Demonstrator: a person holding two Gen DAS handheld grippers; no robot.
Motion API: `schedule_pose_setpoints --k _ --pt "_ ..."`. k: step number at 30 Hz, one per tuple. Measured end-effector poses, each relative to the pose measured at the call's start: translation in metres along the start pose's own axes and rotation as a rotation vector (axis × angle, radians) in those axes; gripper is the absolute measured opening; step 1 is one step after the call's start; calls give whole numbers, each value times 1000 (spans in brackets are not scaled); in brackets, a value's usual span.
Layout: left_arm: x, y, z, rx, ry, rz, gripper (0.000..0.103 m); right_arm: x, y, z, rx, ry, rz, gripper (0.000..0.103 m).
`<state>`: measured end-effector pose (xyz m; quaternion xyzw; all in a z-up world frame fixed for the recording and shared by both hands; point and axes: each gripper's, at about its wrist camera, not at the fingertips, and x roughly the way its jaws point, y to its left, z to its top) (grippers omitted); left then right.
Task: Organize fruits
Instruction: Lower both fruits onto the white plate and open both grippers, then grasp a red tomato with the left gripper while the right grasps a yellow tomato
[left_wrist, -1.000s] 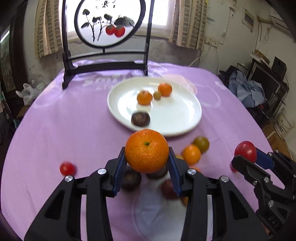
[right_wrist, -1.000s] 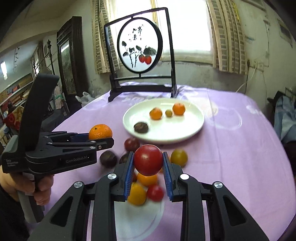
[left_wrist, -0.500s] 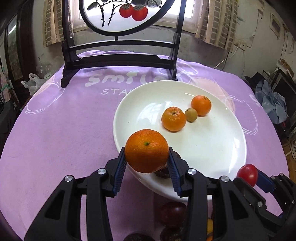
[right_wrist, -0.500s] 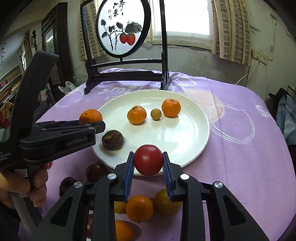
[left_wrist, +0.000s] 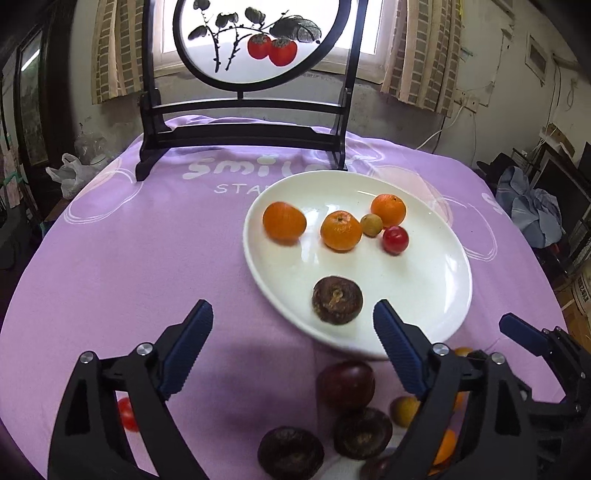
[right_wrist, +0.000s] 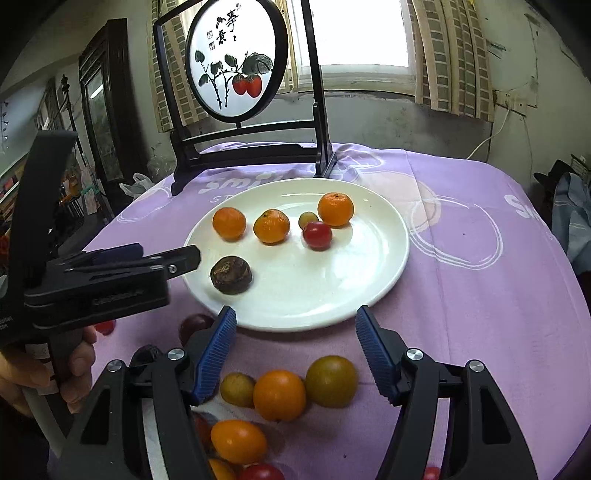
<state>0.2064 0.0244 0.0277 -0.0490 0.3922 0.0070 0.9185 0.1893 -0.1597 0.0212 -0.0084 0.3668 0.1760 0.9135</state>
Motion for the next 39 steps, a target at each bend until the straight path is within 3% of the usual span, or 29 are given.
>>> schedule_pose_setpoints --k 9,13,26,33,36,39 --pt "-41 30 -63 18 19 14 89 -38 12 -41 -38 4 34 69" --pt "-49 42 -81 9 34 16 89 -47 20 -61 -44 19 54 75" --pt "-44 86 -97 -68 76 94 89 -54 21 -81 -31 51 73 77" --pt "-12 105 -86 -93 99 170 60 -57 27 -82 -71 43 78 77" --pt "-9 107 -79 -99 78 181 32 -60 27 -81 -79 34 81 77" --pt "-10 104 -77 -104 79 166 30 -61 27 -81 -87 40 79 77"
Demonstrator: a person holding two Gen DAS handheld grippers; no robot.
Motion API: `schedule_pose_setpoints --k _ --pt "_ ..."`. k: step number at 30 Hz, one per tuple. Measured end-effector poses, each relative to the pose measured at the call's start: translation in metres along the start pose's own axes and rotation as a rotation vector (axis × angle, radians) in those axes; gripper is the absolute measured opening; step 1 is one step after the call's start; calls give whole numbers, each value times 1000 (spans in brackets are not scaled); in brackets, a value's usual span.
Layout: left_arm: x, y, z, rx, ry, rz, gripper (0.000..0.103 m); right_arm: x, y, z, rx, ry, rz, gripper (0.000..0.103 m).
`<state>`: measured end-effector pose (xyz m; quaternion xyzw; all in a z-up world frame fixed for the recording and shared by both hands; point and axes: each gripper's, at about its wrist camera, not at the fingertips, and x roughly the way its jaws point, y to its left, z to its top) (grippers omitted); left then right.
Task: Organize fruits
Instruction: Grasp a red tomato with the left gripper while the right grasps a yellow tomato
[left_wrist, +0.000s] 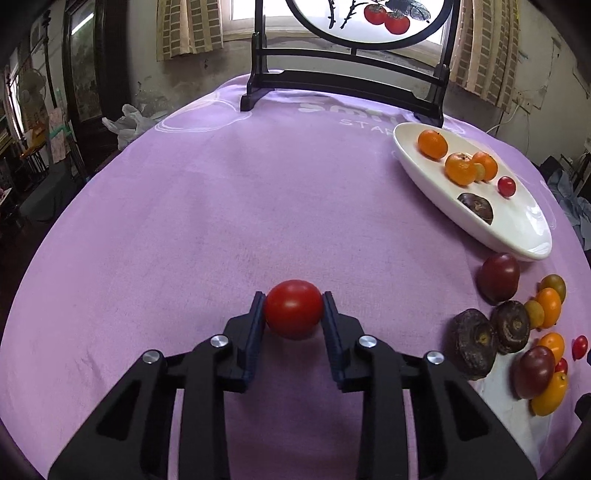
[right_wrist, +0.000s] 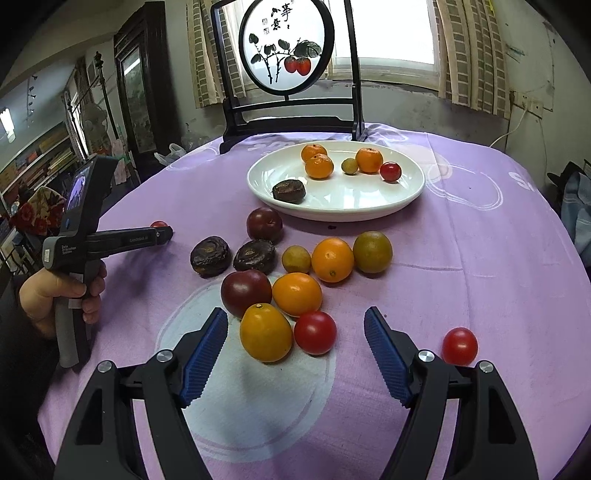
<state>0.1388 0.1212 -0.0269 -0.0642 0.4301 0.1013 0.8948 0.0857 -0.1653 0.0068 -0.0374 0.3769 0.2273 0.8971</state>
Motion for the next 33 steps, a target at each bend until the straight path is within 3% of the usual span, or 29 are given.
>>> schedule_pose_setpoints --k 7,13,17,23,27,28,31,33 --pt "-39 -40 -13 89 -41 -115 30 2 6 -5 -51 54 -3 77" --pt "-56 -74 -21 114 -27 -228 30 3 15 -12 -79 92 43 75" --pt "-52 -84 -28 140 -37 -226 30 8 19 -17 -86 133 76 64" --pt "-44 -81 -32 141 -24 -239 30 32 24 -22 -80 197 53 64" --pt "-43 -80 -31 155 -32 -246 30 40 29 -14 -78 169 30 63" --pt "-43 -79 -30 155 -33 -245 30 42 31 -12 -77 166 26 62" --pt "-42 -76 -29 150 -34 -234 30 46 33 -10 -85 165 -10 37" --pt "-41 -75 -29 146 -36 -229 30 44 30 -10 -72 166 0 37"
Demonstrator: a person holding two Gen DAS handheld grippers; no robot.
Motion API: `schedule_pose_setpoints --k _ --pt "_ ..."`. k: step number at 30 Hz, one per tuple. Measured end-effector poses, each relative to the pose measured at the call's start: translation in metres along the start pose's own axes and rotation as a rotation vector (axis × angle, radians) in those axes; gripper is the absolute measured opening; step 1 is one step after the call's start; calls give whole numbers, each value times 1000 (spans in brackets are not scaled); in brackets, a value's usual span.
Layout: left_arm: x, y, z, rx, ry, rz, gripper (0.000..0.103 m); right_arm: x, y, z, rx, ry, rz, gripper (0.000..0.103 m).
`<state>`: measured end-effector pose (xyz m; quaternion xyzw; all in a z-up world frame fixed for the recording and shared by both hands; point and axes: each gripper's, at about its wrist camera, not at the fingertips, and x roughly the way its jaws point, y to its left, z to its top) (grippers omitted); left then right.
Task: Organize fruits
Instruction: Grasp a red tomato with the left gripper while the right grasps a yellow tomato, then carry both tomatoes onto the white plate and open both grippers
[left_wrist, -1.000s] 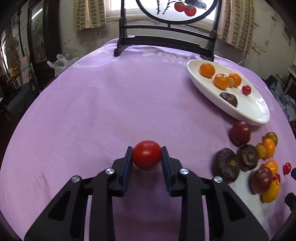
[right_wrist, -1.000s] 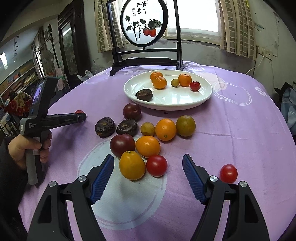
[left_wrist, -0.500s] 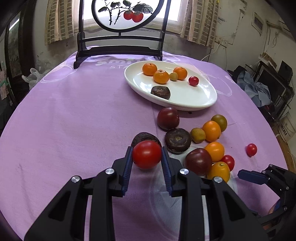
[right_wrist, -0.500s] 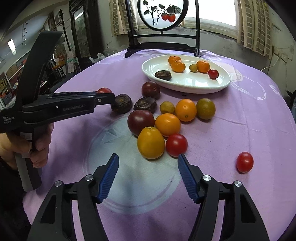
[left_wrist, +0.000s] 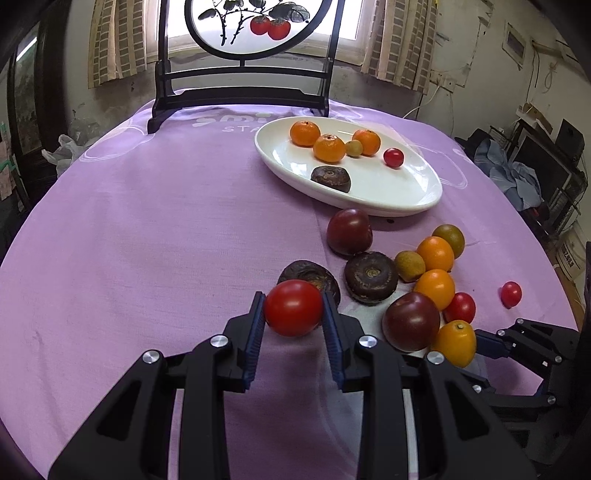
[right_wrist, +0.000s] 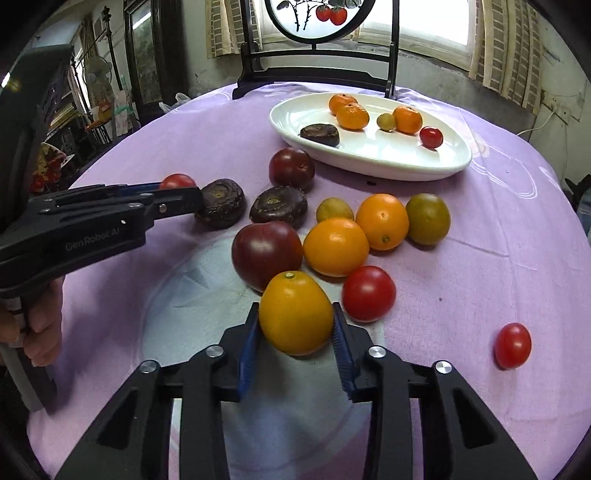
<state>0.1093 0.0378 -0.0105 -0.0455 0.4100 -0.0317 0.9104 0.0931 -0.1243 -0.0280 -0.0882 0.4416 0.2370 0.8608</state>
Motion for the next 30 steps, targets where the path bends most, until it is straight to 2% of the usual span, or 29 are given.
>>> schedule_pose_setpoints --k 4,10,17,22,30 --pt "2 0 -1 -1 6 12 30 -12 -5 -3 12 -27 8 37" --pt "-16 -5 9 -6 -13 -17 30 -49 -19 12 73 -174 9 37" --pt "-22 -23 67 34 -55 -21 30 -64 -27 52 54 -275 -58 37" --pt "13 -30 103 -5 -28 -2 30 -38 -39 86 60 -263 -100 37" --pt "70 -34 131 -9 29 59 30 17 -56 114 74 -174 -132 37"
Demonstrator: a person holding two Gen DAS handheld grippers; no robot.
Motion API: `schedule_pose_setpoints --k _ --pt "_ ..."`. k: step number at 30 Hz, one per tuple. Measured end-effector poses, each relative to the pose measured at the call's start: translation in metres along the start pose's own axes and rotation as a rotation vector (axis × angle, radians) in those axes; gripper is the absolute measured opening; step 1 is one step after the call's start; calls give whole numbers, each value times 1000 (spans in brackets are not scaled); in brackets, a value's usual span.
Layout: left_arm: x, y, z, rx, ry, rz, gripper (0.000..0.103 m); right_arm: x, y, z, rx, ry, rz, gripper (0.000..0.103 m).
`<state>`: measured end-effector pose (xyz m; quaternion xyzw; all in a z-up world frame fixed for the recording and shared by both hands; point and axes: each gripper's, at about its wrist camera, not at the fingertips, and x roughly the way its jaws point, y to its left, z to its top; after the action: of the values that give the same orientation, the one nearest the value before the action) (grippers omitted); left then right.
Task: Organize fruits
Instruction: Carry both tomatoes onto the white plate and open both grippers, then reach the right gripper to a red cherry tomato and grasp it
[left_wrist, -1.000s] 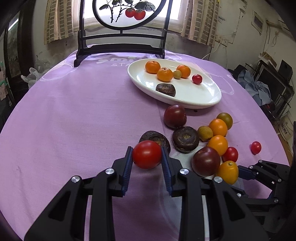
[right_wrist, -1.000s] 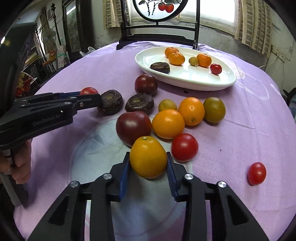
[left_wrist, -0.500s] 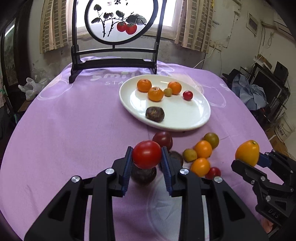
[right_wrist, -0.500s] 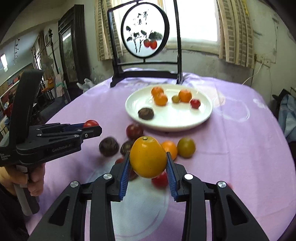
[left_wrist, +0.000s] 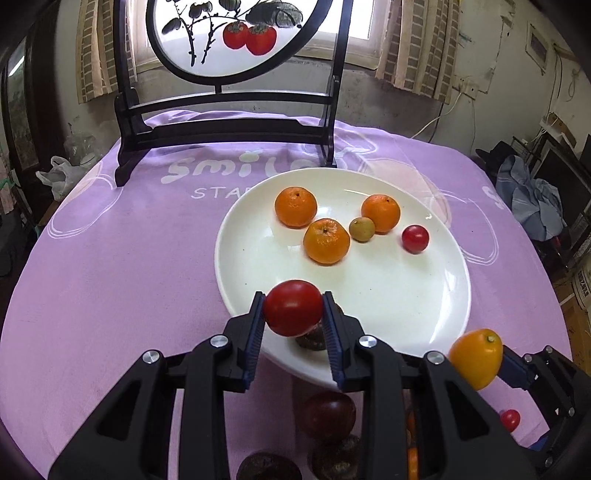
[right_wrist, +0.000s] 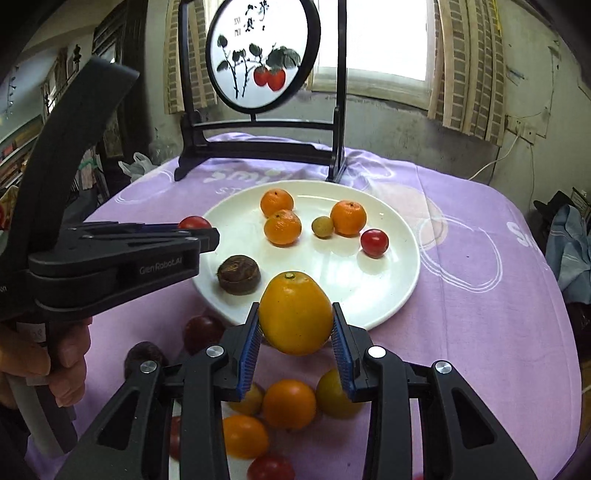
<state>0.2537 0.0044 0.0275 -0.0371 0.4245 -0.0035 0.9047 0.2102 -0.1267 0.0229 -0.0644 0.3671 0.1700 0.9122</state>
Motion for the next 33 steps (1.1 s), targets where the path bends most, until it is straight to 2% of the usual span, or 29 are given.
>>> schedule_pose_setpoints --k 6,8,9,10,15,17,19,27,33 --pt "22 0 9 -24 16 -1 32 22 -3 1 7 34 -4 37" --pt "23 1 10 -41 14 -10 51 26 -5 1 14 39 -6 39" --pt "22 1 9 -44 9 -9 55 26 -5 1 15 43 -1 43" --pt "20 -1 9 -42 0 -5 57 24 -5 1 13 36 1 47" --pt "2 -5 1 2 -26 -1 59 6 -10 -5 36 13 16 47" --pt "-9 -6 -6 9 -37 4 68 -3 -14 -10 50 8 26 50" --pt "-22 -5 -13 15 -52 0 72 -14 -18 -18 62 1 21 55" --pt "-58 -2 -60 17 -70 -32 74 -57 -32 -53 88 -14 6 61" --pt "-69 9 -96 -15 -55 -36 75 -84 -45 -89 95 -18 -55 63"
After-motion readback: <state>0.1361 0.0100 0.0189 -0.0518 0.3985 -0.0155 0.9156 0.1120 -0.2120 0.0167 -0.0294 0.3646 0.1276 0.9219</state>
